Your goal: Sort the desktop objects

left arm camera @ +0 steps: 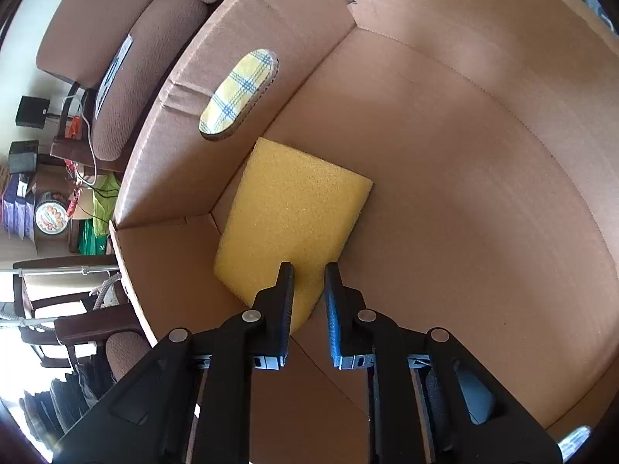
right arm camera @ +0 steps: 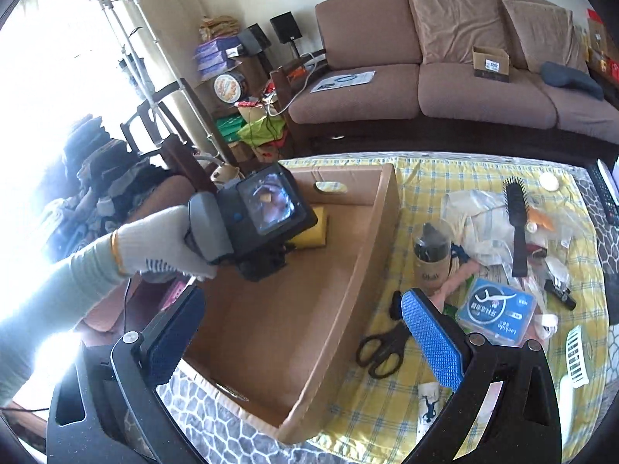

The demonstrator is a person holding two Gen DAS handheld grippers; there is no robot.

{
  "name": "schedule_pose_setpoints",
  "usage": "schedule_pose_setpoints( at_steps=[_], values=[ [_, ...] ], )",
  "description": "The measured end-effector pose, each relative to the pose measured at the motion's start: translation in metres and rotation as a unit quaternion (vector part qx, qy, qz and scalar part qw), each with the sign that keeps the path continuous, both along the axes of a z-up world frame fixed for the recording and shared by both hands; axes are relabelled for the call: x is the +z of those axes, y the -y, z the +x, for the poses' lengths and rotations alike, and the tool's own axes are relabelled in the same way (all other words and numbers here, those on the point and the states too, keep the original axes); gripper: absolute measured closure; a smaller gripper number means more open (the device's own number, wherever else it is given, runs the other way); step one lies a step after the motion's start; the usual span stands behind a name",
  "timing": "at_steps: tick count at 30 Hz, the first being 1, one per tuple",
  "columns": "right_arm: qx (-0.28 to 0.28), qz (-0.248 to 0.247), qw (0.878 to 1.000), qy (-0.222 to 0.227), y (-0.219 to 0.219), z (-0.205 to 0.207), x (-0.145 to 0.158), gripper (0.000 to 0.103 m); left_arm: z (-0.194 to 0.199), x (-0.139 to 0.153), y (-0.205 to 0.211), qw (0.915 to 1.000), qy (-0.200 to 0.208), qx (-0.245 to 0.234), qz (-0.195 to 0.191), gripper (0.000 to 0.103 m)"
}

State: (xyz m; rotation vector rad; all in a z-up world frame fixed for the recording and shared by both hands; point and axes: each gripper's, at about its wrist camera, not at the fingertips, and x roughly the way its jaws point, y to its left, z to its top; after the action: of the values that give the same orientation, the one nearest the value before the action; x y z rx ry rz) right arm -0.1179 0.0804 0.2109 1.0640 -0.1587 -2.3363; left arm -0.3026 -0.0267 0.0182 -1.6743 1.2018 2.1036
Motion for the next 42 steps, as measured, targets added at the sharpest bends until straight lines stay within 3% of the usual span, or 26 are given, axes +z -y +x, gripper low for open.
schedule_pose_setpoints(
  at_steps=[6,8,9,11,16,21,23,27,28,29,31,33,36,39,42],
  values=[
    [0.012,-0.002,1.0,-0.002,-0.006,0.017,-0.016,0.0,-0.003,0.003,-0.004,0.9996,0.022,-0.016,-0.005,0.086],
    [0.01,-0.004,1.0,0.0,-0.008,0.021,-0.02,0.0,-0.002,0.02,0.008,0.9967,0.043,0.034,0.06,0.081],
    [0.009,-0.002,1.0,-0.002,-0.009,0.025,-0.021,0.0,0.001,0.027,0.014,0.9916,0.059,0.058,0.1,0.072],
    [0.007,-0.004,1.0,-0.008,-0.013,0.032,-0.02,0.0,0.012,0.031,0.023,0.9865,0.067,0.077,0.128,0.065],
    [-0.012,-0.031,0.999,-0.012,-0.031,0.045,-0.011,0.0,0.03,0.011,0.031,0.9961,0.023,0.072,0.045,0.065],
    [-0.021,-0.07,0.997,-0.009,-0.039,0.058,-0.009,0.0,0.031,-0.014,0.021,0.9962,0.009,0.087,-0.002,0.061],
    [-0.017,-0.064,0.998,-0.01,-0.037,0.058,-0.01,0.0,0.026,-0.006,0.021,0.991,0.033,0.118,0.054,0.063],
    [-0.01,-0.077,0.997,0.0,-0.038,0.054,-0.019,0.0,0.036,0.013,0.01,0.9539,0.13,0.149,0.226,0.064],
    [-0.01,-0.074,0.997,0.001,-0.039,0.053,-0.021,0.0,0.039,0.019,0.006,0.9453,0.138,0.144,0.258,0.063],
    [-0.012,-0.069,0.998,0.002,-0.04,0.053,-0.023,0.0,0.042,0.025,0.002,0.9429,0.139,0.143,0.267,0.061],
    [-0.016,-0.063,0.998,0.004,-0.044,0.053,-0.025,0.0,0.045,0.035,-0.005,0.9529,0.114,0.138,0.245,0.063],
    [-0.025,-0.067,0.997,0.005,-0.051,0.053,-0.027,0.0,0.045,0.044,-0.009,0.9675,0.066,0.124,0.21,0.059],
    [-0.033,-0.07,0.997,0.004,-0.057,0.052,-0.025,0.0,0.037,0.042,-0.013,0.9828,-0.011,0.114,0.145,0.057],
    [-0.03,-0.066,0.997,0.002,-0.056,0.052,-0.025,0.0,0.023,0.026,-0.021,0.9904,-0.03,0.094,0.097,0.056],
    [-0.028,-0.067,0.997,0.004,-0.055,0.052,-0.026,0.0,0.004,0.017,-0.027,0.9887,-0.054,0.119,0.073,0.056]
  ],
)
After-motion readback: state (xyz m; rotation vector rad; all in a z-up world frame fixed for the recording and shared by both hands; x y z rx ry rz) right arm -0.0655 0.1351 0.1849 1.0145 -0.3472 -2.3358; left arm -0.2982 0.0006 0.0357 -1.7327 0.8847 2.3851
